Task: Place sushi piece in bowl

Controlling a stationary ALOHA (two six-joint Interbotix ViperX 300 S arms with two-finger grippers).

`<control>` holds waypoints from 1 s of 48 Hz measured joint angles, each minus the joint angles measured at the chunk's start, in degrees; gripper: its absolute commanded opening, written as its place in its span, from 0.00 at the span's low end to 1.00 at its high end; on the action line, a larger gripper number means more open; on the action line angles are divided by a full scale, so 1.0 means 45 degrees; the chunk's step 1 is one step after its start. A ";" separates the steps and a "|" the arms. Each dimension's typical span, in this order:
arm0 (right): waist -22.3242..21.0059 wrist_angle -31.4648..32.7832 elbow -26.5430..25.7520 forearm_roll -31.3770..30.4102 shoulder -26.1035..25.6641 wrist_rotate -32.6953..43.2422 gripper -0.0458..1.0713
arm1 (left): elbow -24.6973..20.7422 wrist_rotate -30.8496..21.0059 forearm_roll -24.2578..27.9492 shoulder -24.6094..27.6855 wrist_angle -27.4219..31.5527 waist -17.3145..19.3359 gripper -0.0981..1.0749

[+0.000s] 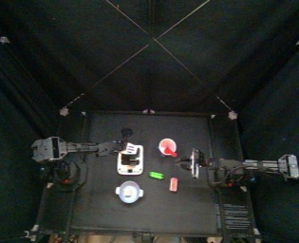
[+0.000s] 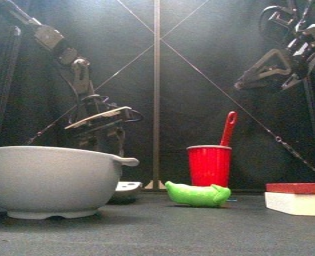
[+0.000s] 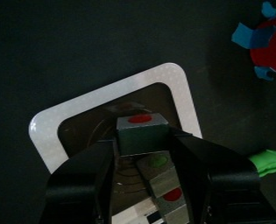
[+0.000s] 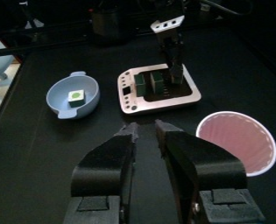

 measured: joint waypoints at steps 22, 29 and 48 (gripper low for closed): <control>-0.0117 0.0039 0.0059 0.0000 0.0000 0.0000 0.63 | 0.0176 0.0195 0.0957 -0.1387 -0.0488 -0.1270 0.64; -0.0234 0.0039 0.0059 0.0020 0.0020 0.0000 0.63 | 0.0488 0.0840 0.1484 -0.2285 -0.0508 -0.2363 0.64; -0.0371 0.0039 0.0078 0.0020 0.0020 0.0000 0.63 | 0.1543 0.3418 0.2109 -0.3652 0.0449 -0.5293 0.64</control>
